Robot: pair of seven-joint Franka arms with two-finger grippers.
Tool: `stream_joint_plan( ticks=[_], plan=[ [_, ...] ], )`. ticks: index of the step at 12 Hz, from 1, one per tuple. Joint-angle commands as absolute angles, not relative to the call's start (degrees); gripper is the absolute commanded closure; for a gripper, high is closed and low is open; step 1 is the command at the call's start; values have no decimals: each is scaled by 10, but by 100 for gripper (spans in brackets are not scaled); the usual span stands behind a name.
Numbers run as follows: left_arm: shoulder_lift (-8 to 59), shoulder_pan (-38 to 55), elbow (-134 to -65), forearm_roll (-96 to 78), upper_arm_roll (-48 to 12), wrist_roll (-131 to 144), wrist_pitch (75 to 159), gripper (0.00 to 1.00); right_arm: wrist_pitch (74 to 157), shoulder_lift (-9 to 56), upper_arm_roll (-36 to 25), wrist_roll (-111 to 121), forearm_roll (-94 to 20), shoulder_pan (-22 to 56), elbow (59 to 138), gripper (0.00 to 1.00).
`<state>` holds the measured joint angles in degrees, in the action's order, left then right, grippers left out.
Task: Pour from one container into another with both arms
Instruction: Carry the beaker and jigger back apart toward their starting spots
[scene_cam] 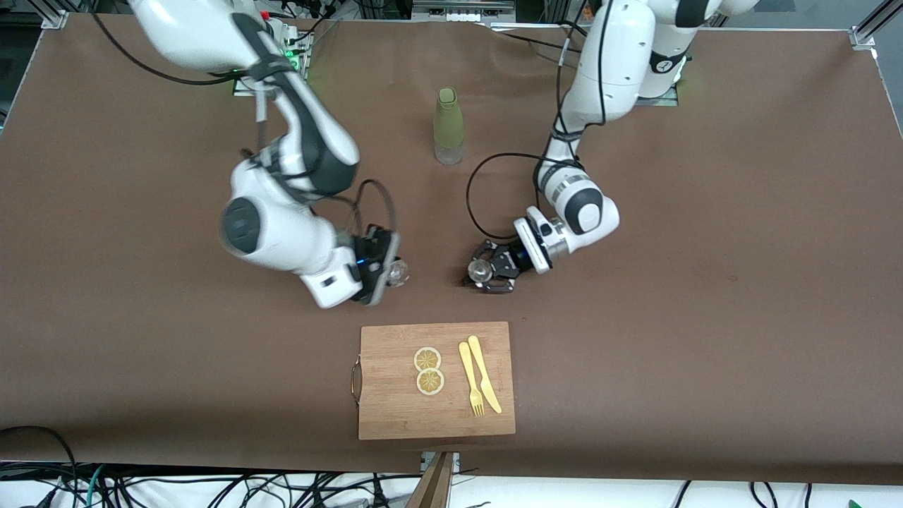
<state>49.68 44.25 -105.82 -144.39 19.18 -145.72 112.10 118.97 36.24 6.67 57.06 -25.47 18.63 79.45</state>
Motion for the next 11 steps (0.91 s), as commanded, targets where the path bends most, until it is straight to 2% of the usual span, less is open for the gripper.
stream_joint_plan(
  ticks=[1,4,6,11],
  plan=[
    [471,344,-1063,-1382,135,-1490,1116,100,1187,320,76,659,-339,129,855,57],
    [460,212,-1062,-1258,57,-1489,1108,100,1186,292,76,783,-426,69,926,57],
    [457,161,-1063,-1196,44,-1479,1077,100,1156,292,74,871,-468,33,940,57],
    [456,27,-1068,-1057,6,-1460,1020,100,1053,300,41,1093,-475,-37,964,57]
  ],
)
